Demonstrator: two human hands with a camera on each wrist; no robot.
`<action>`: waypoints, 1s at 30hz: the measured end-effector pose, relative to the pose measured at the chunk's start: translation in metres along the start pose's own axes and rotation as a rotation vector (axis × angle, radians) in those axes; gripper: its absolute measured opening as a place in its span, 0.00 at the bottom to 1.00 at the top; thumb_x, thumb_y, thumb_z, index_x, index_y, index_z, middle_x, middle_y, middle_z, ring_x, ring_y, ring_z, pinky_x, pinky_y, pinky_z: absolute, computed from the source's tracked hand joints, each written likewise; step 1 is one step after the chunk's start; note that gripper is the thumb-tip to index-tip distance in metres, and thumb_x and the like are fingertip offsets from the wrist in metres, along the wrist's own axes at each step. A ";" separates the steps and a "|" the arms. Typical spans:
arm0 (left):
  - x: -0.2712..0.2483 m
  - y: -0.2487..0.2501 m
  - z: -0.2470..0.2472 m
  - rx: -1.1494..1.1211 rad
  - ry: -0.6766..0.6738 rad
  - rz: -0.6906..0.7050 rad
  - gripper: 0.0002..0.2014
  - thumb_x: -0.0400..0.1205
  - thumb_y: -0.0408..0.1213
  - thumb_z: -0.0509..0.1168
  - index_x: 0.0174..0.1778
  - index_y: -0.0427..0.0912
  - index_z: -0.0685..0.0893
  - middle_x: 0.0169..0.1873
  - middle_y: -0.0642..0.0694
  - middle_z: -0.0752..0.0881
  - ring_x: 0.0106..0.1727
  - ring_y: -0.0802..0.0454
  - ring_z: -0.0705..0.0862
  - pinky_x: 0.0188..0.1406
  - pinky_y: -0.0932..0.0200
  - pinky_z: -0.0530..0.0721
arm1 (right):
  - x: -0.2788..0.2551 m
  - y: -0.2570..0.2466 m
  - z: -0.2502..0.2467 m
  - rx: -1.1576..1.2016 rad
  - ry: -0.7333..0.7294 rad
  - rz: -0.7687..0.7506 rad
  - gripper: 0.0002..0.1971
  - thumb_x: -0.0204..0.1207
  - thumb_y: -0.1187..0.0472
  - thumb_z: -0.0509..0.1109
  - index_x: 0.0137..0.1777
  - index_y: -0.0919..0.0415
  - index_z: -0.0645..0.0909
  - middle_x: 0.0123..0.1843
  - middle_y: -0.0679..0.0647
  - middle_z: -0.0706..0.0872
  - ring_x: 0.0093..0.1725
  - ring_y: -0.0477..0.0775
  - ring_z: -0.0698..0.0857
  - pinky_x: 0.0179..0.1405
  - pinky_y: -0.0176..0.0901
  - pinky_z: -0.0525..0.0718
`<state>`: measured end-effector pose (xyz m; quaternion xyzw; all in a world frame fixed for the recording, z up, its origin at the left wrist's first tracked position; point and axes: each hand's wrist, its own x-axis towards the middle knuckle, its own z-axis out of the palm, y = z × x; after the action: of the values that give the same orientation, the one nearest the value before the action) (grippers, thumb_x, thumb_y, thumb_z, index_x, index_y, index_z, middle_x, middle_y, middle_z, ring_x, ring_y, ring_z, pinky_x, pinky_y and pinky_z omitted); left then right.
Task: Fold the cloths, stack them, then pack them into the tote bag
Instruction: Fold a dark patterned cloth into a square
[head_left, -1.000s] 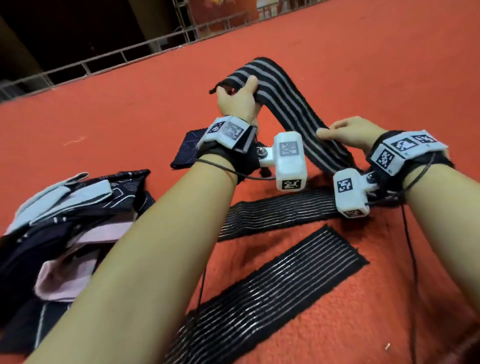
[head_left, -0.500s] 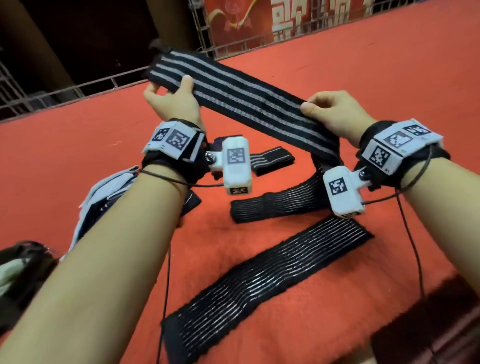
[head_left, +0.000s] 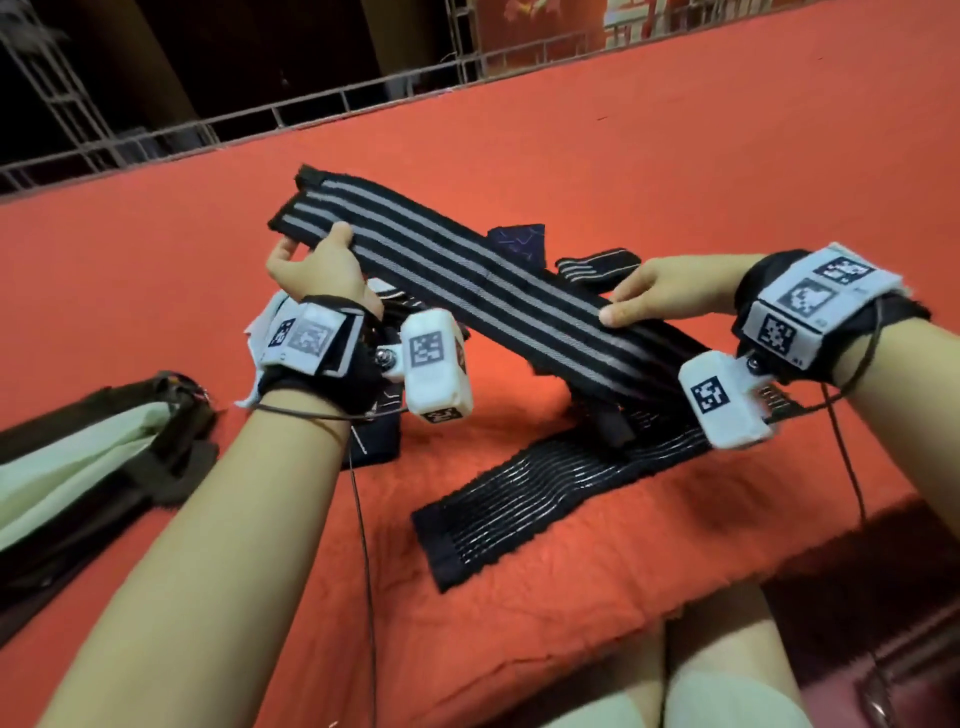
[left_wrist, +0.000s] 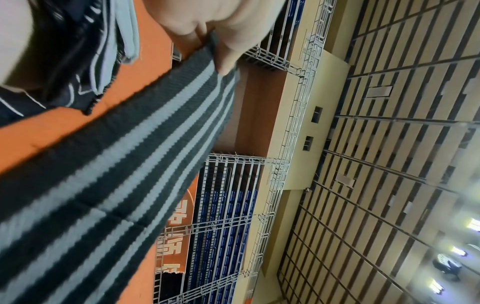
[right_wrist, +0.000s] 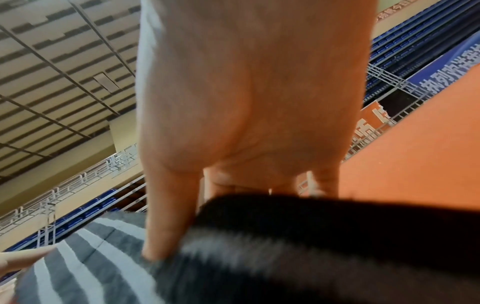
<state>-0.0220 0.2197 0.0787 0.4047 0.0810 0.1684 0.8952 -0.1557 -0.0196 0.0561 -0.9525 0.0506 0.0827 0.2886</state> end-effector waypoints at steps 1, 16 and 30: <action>0.000 0.001 -0.005 0.016 0.012 -0.008 0.22 0.75 0.15 0.64 0.56 0.41 0.67 0.41 0.43 0.80 0.40 0.46 0.85 0.44 0.45 0.89 | 0.000 0.002 0.008 0.009 -0.061 -0.009 0.10 0.77 0.53 0.69 0.38 0.56 0.85 0.33 0.45 0.83 0.35 0.46 0.78 0.47 0.40 0.73; 0.031 -0.013 -0.083 0.274 0.130 0.002 0.21 0.74 0.20 0.61 0.59 0.42 0.69 0.48 0.41 0.82 0.46 0.43 0.88 0.40 0.43 0.89 | 0.011 0.021 0.052 -0.109 0.223 0.030 0.10 0.74 0.62 0.72 0.56 0.59 0.85 0.49 0.54 0.86 0.53 0.53 0.83 0.50 0.37 0.73; -0.052 -0.049 -0.055 1.156 -0.902 0.053 0.19 0.80 0.39 0.67 0.66 0.40 0.77 0.65 0.45 0.81 0.58 0.57 0.80 0.57 0.69 0.75 | 0.019 -0.007 0.049 0.512 0.253 -0.030 0.16 0.78 0.73 0.62 0.61 0.56 0.76 0.35 0.50 0.78 0.36 0.49 0.76 0.40 0.37 0.75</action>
<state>-0.0745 0.2092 0.0060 0.8440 -0.2293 -0.0627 0.4808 -0.1421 0.0126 0.0161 -0.8519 0.0915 -0.0565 0.5125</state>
